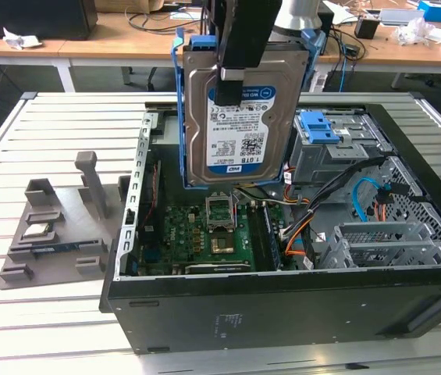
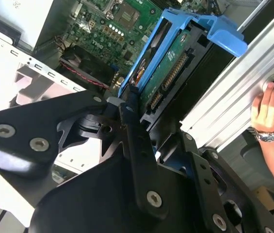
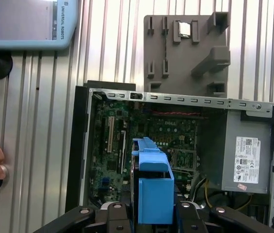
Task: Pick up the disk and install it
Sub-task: 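Pick up the disk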
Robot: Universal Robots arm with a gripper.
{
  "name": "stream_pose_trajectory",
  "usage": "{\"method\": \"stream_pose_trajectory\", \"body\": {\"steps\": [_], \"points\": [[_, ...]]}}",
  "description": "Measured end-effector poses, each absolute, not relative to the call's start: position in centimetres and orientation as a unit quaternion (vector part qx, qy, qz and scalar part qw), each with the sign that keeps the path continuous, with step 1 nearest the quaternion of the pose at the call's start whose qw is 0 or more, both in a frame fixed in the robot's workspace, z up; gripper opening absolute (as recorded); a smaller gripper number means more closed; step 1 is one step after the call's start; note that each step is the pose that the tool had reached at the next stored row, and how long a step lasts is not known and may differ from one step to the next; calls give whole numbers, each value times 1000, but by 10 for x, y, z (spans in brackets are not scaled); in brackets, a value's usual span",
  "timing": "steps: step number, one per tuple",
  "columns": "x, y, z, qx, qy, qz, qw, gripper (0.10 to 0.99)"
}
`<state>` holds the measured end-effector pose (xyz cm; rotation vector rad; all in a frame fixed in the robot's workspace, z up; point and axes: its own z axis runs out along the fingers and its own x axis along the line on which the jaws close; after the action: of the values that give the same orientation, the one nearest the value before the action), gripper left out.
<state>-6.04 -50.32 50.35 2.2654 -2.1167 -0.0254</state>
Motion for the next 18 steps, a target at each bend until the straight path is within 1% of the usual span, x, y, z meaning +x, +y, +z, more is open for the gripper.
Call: {"method": "stream_pose_trajectory", "body": {"steps": [18], "points": [[-28, -503, 502, 730, -683, -8, 21, 369]]}}
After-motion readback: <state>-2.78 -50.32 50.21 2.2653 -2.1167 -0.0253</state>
